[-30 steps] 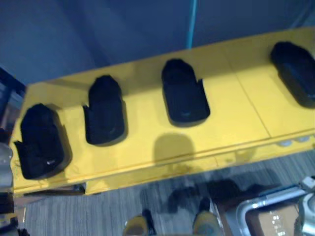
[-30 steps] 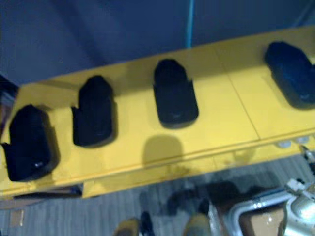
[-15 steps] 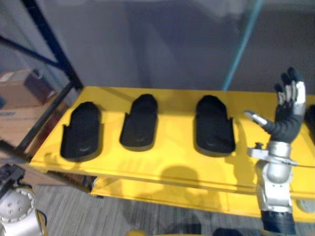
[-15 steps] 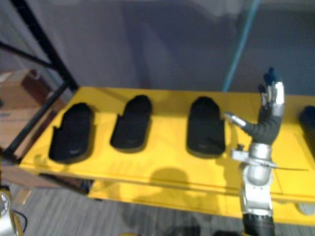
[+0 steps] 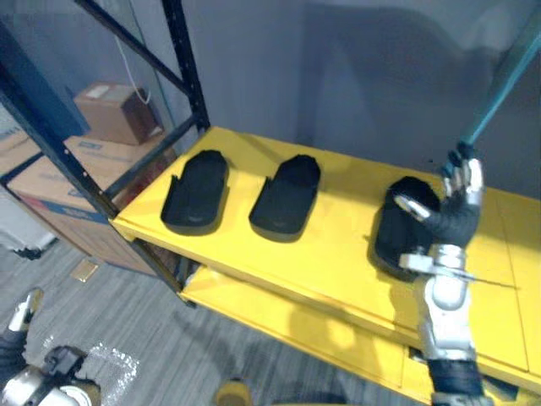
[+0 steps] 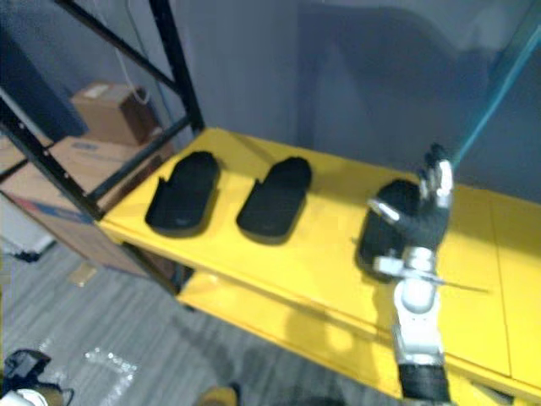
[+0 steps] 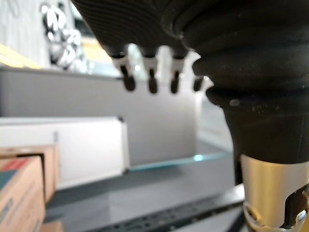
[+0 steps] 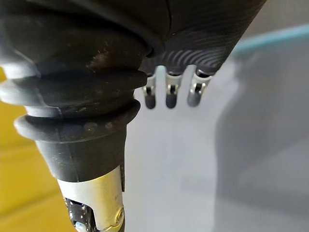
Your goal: Walk over and take plastic housings, then place them on the shelf
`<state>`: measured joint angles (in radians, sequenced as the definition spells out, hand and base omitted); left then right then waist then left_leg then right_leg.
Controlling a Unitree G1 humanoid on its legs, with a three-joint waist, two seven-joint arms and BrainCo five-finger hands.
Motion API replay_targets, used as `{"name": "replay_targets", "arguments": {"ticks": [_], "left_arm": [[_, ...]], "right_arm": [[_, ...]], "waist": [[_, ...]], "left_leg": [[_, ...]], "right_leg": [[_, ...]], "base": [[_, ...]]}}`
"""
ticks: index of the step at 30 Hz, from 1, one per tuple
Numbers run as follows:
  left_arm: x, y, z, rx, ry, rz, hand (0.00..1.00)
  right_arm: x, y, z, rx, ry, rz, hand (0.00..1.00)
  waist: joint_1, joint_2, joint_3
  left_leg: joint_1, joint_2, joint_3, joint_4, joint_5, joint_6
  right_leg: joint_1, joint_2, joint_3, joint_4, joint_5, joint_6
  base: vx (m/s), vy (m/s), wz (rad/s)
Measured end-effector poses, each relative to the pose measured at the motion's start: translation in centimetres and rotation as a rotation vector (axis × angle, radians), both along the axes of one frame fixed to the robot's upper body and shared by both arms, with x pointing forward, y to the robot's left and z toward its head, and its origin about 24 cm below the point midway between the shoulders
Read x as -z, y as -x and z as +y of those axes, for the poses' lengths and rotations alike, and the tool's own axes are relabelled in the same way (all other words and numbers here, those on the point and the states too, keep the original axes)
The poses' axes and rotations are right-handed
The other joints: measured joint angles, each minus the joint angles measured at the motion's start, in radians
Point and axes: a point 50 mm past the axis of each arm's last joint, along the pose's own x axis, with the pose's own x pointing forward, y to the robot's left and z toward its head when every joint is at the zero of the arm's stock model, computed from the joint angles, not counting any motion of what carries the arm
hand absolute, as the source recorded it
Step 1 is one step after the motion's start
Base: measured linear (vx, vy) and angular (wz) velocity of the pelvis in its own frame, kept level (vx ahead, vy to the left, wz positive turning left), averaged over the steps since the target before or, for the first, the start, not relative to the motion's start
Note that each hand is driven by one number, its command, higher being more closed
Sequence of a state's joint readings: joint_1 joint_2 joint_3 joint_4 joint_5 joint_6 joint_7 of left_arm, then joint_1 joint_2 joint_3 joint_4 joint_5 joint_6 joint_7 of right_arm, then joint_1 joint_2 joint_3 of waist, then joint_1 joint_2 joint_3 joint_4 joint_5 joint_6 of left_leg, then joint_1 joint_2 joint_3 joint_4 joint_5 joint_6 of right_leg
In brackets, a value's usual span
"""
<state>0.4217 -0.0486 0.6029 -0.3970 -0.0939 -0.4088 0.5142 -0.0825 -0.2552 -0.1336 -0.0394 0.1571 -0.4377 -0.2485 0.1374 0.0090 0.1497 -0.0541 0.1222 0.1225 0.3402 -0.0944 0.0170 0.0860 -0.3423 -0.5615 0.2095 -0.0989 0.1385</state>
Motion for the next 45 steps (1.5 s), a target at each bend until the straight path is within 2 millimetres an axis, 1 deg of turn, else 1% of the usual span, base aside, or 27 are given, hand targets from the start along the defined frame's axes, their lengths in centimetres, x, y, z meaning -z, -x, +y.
{"name": "replay_targets", "arguments": {"ticks": [1,3,4,5,6,7,8,9,10,11,12,13,14,16,17,18,20,21,24,28,31,34,38,40,41,43,45], "left_arm": [[0.0,0.0,0.0,-0.012,-0.006,-0.007,0.00],[-0.7,-1.2,-0.5,0.003,-0.033,-0.097,0.00],[-1.1,-1.7,-0.7,0.014,-0.047,-0.127,0.00],[-1.9,-2.8,-1.2,0.032,-0.074,-0.180,0.00],[-2.8,-4.0,-1.9,0.074,-0.092,-0.231,0.00],[-3.3,-4.7,-2.2,0.104,-0.107,-0.252,0.00],[-4.0,-5.6,-2.6,0.141,-0.144,-0.265,0.00],[-5.1,-6.6,-3.1,0.201,-0.187,-0.278,0.00],[-5.4,-6.8,-3.1,0.215,-0.203,-0.281,0.00],[-5.9,-6.8,-2.8,0.221,-0.233,-0.274,0.00],[-6.0,-6.7,-2.5,0.222,-0.246,-0.254,0.00],[-5.9,-6.8,-2.2,0.228,-0.246,-0.238,0.00],[-6.0,-6.9,-2.1,0.238,-0.251,-0.227,0.00],[-5.8,-6.9,-2.0,0.238,-0.248,-0.212,0.00],[-5.7,-7.0,-2.0,0.235,-0.236,-0.196,0.00],[-5.6,-7.1,-2.1,0.238,-0.230,-0.196,0.00],[-5.2,-7.5,-2.7,0.267,-0.203,-0.195,0.00],[-4.8,-7.8,-3.4,0.303,-0.144,-0.217,0.00],[-3.4,-8.1,-4.8,0.333,-0.011,-0.241,0.00],[-2.9,-7.8,-5.1,0.321,0.001,-0.222,0.00],[-3.2,-7.6,-5.2,0.302,-0.072,-0.188,0.00],[-3.2,-7.4,-5.0,0.265,-0.089,-0.166,0.00],[-2.9,-6.4,-3.8,0.164,-0.090,-0.118,0.00],[-2.3,-5.7,-2.9,0.104,-0.094,-0.054,0.00],[-1.6,-5.2,-2.3,0.072,-0.080,-0.006,0.00],[0.0,-4.7,-1.5,0.035,-0.044,0.076,0.00],[3.8,-3.8,-0.4,-0.001,0.080,0.208,0.00]], "right_arm": [[0.1,-0.1,0.3,-0.016,-0.007,0.005,0.00],[0.0,-0.2,0.8,-0.042,-0.025,-0.018,0.00],[0.0,-0.2,0.8,-0.039,-0.031,-0.023,0.00],[-0.1,-0.2,0.6,-0.015,-0.034,-0.029,0.00],[-0.1,0.0,0.1,0.028,-0.037,-0.033,0.00],[-0.1,0.1,-0.2,0.059,-0.038,-0.034,0.00],[0.0,0.3,-0.6,0.098,-0.049,-0.033,0.00],[0.0,1.0,-1.4,0.157,-0.042,-0.038,0.00],[0.0,1.3,-1.6,0.173,-0.049,-0.043,0.00],[0.1,1.7,-1.7,0.194,-0.069,-0.048,0.00],[0.0,1.8,-1.5,0.204,-0.088,-0.051,0.00],[-0.2,2.0,-1.4,0.210,-0.091,-0.057,0.00],[-0.7,2.2,-1.3,0.217,-0.082,-0.076,0.00],[-1.3,2.3,-1.1,0.203,-0.076,-0.104,0.00],[-1.7,2.4,-1.0,0.186,-0.065,-0.118,0.00],[-1.8,2.5,-0.9,0.166,-0.056,-0.125,0.00],[-1.9,2.5,-0.9,0.128,-0.056,-0.131,0.00],[-1.9,2.6,-0.8,0.116,-0.044,-0.138,0.00],[-2.3,2.8,-0.6,0.081,-0.036,-0.171,0.00],[-2.9,2.6,0.2,-0.033,-0.040,-0.206,0.00],[-3.1,2.1,1.7,-0.154,-0.006,-0.207,0.00],[-3.1,1.3,4.5,-0.320,0.040,-0.195,0.00],[-4.1,-0.4,9.2,-0.585,0.129,-0.229,0.00],[-4.6,-0.6,12.1,-0.766,0.190,-0.248,0.00],[-4.7,-0.4,13.8,-0.874,0.228,-0.248,0.00],[-4.1,-0.2,15.9,-1.003,0.268,-0.204,0.00],[-2.3,-0.4,18.2,-1.135,0.317,-0.074,0.00]], "waist": [[-0.011,-0.005,0.001],[-0.045,-0.022,0.008],[-0.053,-0.020,0.008],[-0.074,-0.006,0.020],[-0.093,0.021,0.027],[-0.099,0.028,0.030],[-0.099,0.016,0.037],[-0.104,0.016,0.039],[-0.104,0.016,0.039],[-0.107,0.016,0.041],[-0.109,0.016,0.044],[-0.110,0.014,0.043],[-0.111,0.007,0.045],[-0.108,-0.003,0.049],[-0.109,-0.007,0.048],[-0.112,-0.016,0.043],[-0.117,-0.024,0.037],[-0.122,-0.021,0.038],[-0.121,-0.002,0.049],[-0.122,0.000,0.051],[-0.122,0.001,0.050],[-0.115,0.001,0.050],[-0.083,0.001,0.050],[-0.060,-0.002,0.044],[-0.037,-0.004,0.042],[-0.022,-0.009,0.039],[0.014,-0.020,0.024]], "left_leg": [[-0.008,-0.010,0.004,0.021,0.001,-0.001],[-0.044,-0.044,-0.009,0.052,-0.004,-0.010],[-0.047,-0.045,-0.009,0.050,-0.020,-0.032],[-0.038,-0.030,0.009,0.050,-0.075,-0.082],[-0.014,-0.016,0.071,0.043,-0.135,-0.111],[-0.005,-0.019,0.100,0.035,-0.156,-0.101],[0.008,-0.045,0.120,0.036,-0.155,-0.102],[0.010,-0.083,0.136,0.034,-0.161,-0.091],[0.007,-0.092,0.140,0.031,-0.162,-0.074],[0.009,-0.105,0.149,0.013,-0.153,-0.048],[0.017,-0.106,0.149,-0.012,-0.141,-0.031],[0.022,-0.106,0.145,-0.046,-0.122,-0.021],[0.036,-0.111,0.140,-0.100,-0.095,-0.014],[0.057,-0.116,0.139,-0.171,-0.060,-0.011],[0.072,-0.123,0.137,-0.217,-0.032,-0.006],[0.077,-0.137,0.135,-0.245,-0.009,0.002],[0.066,-0.147,0.121,-0.242,-0.005,0.002],[0.049,-0.151,0.100,-0.238,-0.001,0.000],[0.033,-0.148,0.080,-0.255,0.017,-0.012],[0.091,-0.125,0.080,-0.313,0.036,-0.034],[0.114,-0.119,0.081,-0.343,0.047,-0.040],[0.127,-0.124,0.078,-0.381,0.068,-0.041],[0.160,-0.126,0.048,-0.419,0.090,-0.043],[0.160,-0.126,0.020,-0.419,0.091,-0.045],[0.159,-0.126,0.008,-0.419,0.093,-0.046],[0.158,-0.128,-0.022,-0.419,0.097,-0.048],[0.157,-0.128,-0.059,-0.419,0.101,-0.050]], "right_leg": [[-0.013,-0.006,0.022,0.006,0.002,0.002],[-0.089,-0.062,0.079,0.056,0.020,0.017],[-0.104,-0.066,0.086,0.066,0.026,0.023],[-0.106,-0.067,0.086,0.077,0.036,0.035],[-0.089,-0.067,0.086,0.077,0.052,0.047],[-0.078,-0.075,0.087,0.077,0.067,0.055],[-0.074,-0.100,0.100,0.067,0.097,0.060],[-0.078,-0.131,0.122,0.056,0.166,0.041],[-0.089,-0.134,0.132,0.058,0.191,0.017],[-0.109,-0.133,0.141,0.056,0.239,-0.046],[-0.118,-0.114,0.158,0.060,0.236,-0.050],[-0.120,-0.080,0.166,0.072,0.222,-0.048],[-0.130,-0.033,0.179,0.099,0.169,-0.047],[-0.147,0.009,0.184,0.148,0.105,-0.057],[-0.154,0.028,0.163,0.164,0.070,-0.078],[-0.148,0.040,0.139,0.132,0.054,-0.103],[-0.099,0.057,0.118,0.036,0.051,-0.102],[-0.072,0.073,0.113,-0.029,0.057,-0.094],[-0.051,0.096,0.097,-0.092,0.080,-0.055],[-0.015,0.119,0.101,-0.099,0.081,-0.055],[0.000,0.130,0.109,-0.105,0.081,-0.055],[0.005,0.132,0.108,-0.118,0.081,-0.055],[0.046,0.140,0.090,-0.141,0.082,-0.052],[0.069,0.143,0.064,-0.151,0.082,-0.052],[0.076,0.145,0.056,-0.155,0.082,-0.052],[0.094,0.147,0.033,-0.160,0.082,-0.052],[0.111,0.149,0.016,-0.160,0.082,-0.052]], "base": [[-0.07,0.170,-0.73],[-0.06,0.196,-0.45],[-0.06,0.223,-0.25],[-0.08,0.234,-0.08],[-0.08,0.254,0.00],[-0.10,0.299,-0.10],[-0.15,0.384,-0.08],[-0.13,0.322,-0.12],[-0.14,0.322,-0.05],[-0.09,0.236,-0.09],[-0.11,0.309,-0.06],[-0.05,0.241,0.03],[-0.03,0.178,0.05],[-0.03,0.107,0.04],[-0.02,0.057,0.13],[0.00,0.035,0.18],[0.06,-0.029,0.31],[0.07,-0.061,0.42],[0.06,-0.068,0.27],[0.06,-0.064,0.00],[0.00,-0.014,-0.01],[-0.01,-0.002,0.04],[-0.01,-0.017,0.19],[-0.01,-0.018,0.45],[0.00,-0.021,0.33],[0.02,-0.025,0.44],[0.05,-0.020,0.53]]}}
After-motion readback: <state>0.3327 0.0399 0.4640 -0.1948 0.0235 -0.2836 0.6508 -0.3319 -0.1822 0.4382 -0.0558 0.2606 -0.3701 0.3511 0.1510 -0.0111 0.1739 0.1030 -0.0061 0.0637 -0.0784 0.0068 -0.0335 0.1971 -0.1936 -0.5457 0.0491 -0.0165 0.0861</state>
